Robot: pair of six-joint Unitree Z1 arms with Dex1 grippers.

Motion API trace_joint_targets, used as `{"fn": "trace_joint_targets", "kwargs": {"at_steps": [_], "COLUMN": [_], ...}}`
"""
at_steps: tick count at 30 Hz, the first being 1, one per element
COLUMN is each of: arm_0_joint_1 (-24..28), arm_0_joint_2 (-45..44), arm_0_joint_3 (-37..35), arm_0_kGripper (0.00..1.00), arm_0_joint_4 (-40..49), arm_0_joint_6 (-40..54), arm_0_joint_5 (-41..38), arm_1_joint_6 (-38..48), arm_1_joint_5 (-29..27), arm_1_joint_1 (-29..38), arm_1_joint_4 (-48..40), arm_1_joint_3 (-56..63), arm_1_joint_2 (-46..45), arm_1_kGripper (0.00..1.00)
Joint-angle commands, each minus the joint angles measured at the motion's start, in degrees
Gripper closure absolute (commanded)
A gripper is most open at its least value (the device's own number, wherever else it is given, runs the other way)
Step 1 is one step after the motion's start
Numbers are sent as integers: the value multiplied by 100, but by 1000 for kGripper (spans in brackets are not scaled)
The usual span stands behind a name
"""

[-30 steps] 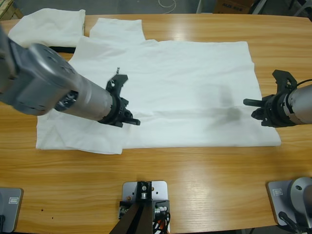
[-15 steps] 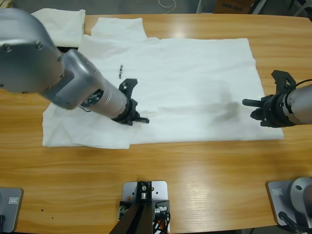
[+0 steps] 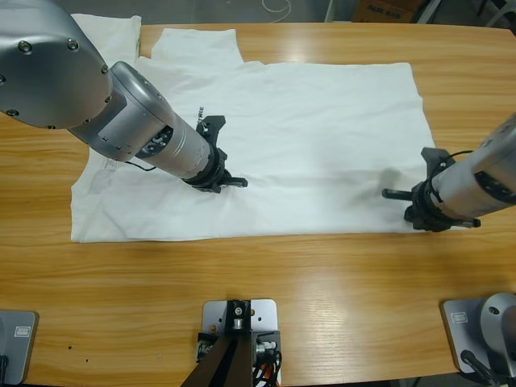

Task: Fold clothes

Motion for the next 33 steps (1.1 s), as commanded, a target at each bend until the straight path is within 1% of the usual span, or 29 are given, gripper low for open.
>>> {"fn": "trace_joint_targets", "kwargs": {"at_steps": [1, 5, 9, 12, 13, 14, 15, 16, 18, 19, 20, 21, 22, 23, 25, 26, 27, 28, 29, 31, 33], "arm_0_joint_1": [66, 81, 257, 382, 405, 415, 414, 415, 398, 352, 294, 255, 208, 145, -63, -152, -203, -230, -233, -233, -233], "arm_0_joint_2": [238, 219, -50, -465, -655, -873, -1142, -1446, -2091, -2367, -2609, -2833, -3096, -3353, -3704, -3799, -3852, -3868, -3822, -3518, -2970], "arm_0_joint_3": [181, 311, 629, 870, 926, 970, 1002, 1019, 1046, 1018, 988, 993, 1093, 1308, 2093, 2478, 2788, 3007, 3136, 3146, 2955], "arm_0_kGripper": [1000, 1000, 1000, 1000, 1000, 1000, 1000, 1000, 1000, 1000, 767, 397, 286, 280, 277, 254, 187, 92, 65, 5, 4], "arm_0_joint_4": [53, 53, 53, 83, 148, 239, 343, 438, 477, 475, 468, 472, 524, 602, 605, 582, 580, 582, 591, 577, 542], "arm_0_joint_6": [49, 28, 23, 32, 23, 2, -18, -21, -23, -21, -21, -21, -58, -230, -606, -747, -911, -1102, -1241, -1361, -1524], "arm_0_joint_5": [50, 94, 196, 321, 384, 454, 533, 577, 579, 575, 533, 435, 391, 386, 391, 414, 452, 481, 502, 593, 660], "arm_1_joint_6": [464, 597, 761, 789, 720, 596, 492, 383, 263, 165, 135, 135, 126, 124, 49, -36, -130, -264, -389, -624, -668], "arm_1_joint_5": [25, -102, -148, -170, -162, -156, -176, -227, -327, -344, -358, -350, -325, -313, -271, -218, -130, -2, 114, 178, 178], "arm_1_joint_1": [-123, -126, -124, -108, -108, -108, -108, -108, -103, -66, -8, 55, 173, 248, 449, 510, 523, 524, 524, 524, 523], "arm_1_joint_4": [740, 922, 1106, 1178, 1183, 1206, 1273, 1354, 1433, 1414, 1405, 1370, 1285, 1227, 1018, 871, 695, 475, 287, 123, 25], "arm_1_joint_3": [-167, -210, -281, -293, -295, -318, -386, -481, -685, -764, -820, -843, -854, -849, -836, -829, -829, -782, -673, -583, -516], "arm_1_joint_2": [833, 839, 809, 438, 265, 12, -251, -496, -838, -937, -972, -969, -963, -976, -1007, -1019, -1027, -1014, -967, -775, -636], "arm_1_kGripper": [1000, 1000, 1000, 1000, 906, 590, 357, 198, 83, 54, 26, 18, 18, 18, 26, 23, 21, 18, 15, 0, 0]}}
